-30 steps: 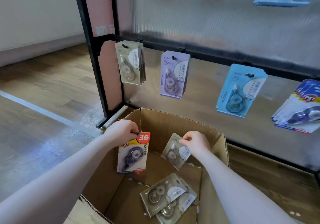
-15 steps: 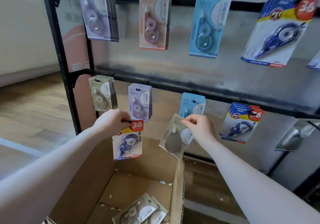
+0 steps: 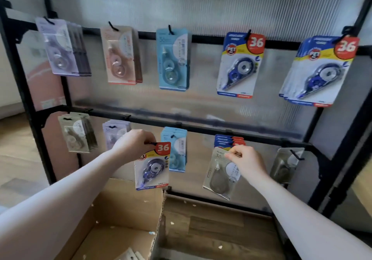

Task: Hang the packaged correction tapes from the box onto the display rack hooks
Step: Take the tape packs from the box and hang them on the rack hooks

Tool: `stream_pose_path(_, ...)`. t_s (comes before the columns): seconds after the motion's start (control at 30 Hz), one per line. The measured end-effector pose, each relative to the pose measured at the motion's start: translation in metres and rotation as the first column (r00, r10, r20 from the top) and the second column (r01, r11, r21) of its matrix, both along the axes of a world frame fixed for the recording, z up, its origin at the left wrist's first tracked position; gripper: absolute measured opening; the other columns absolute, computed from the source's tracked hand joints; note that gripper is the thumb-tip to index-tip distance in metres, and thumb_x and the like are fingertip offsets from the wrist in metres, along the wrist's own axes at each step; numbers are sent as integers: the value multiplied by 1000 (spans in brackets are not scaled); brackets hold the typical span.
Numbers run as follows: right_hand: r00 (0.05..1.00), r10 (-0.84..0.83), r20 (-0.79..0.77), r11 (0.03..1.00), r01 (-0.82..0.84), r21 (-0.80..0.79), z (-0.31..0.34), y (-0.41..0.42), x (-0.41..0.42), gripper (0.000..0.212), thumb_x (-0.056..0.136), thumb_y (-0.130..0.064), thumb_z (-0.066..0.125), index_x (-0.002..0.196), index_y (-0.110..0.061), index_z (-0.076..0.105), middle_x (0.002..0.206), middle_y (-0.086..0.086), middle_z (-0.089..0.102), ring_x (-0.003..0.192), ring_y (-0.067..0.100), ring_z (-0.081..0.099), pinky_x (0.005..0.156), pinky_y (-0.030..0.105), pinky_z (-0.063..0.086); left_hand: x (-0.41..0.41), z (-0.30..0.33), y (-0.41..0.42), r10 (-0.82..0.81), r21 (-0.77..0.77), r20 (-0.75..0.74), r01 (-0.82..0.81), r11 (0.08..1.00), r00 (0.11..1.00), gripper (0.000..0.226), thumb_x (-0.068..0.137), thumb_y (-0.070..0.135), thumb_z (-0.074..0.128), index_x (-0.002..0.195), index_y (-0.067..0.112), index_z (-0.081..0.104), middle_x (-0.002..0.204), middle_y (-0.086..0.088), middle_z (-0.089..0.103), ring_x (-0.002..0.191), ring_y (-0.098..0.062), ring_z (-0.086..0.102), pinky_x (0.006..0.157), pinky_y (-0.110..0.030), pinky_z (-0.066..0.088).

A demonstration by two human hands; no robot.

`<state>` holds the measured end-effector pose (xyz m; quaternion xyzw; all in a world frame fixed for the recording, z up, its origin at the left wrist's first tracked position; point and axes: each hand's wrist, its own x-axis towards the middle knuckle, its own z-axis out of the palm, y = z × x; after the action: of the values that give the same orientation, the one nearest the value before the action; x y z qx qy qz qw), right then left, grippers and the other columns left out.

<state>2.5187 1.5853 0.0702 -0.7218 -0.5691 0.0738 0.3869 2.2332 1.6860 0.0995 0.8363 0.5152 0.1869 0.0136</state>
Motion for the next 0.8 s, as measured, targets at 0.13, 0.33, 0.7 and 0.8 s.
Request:
stream_pose_path(0.13,999,-33,-3,999,33,-16,-3,-21,49,18,86,-26,65,69,-22,63,72,-7,64,73,15,58,63,28,42,51,-1,-11,-74,-39,18,74,996,997,11,87,31,61,93,24,68,84,8,62,75,-14,57,69,-31,51)
stream_pose_path(0.33,992,-125,-18,990,124,-69,-12,-48,111,22,85,-23,66,63,-23,62,68,-4,65,73,19,60,69,35,48,130,-1,-24,-197,-63,82,202,977,977,8,86,27,63,89,23,68,72,13,58,66,-6,51,57,-19,40)
stream_pose_path(0.7,982,-185,-38,983,184,-22,-15,-75,172,21,88,-20,63,68,-14,63,72,-2,65,76,19,60,69,36,48,217,-9,-31,-261,-20,203,270,963,944,17,87,24,63,102,22,71,88,12,60,80,-8,55,72,-24,44)
stream_pose_path(0.8,981,-192,-4,981,192,2,-13,-75,183,19,89,-19,61,72,-12,65,75,0,66,77,19,60,71,38,48,225,-10,-27,-271,4,176,274,962,946,19,89,25,61,105,21,70,98,6,65,80,-8,53,69,-24,41)
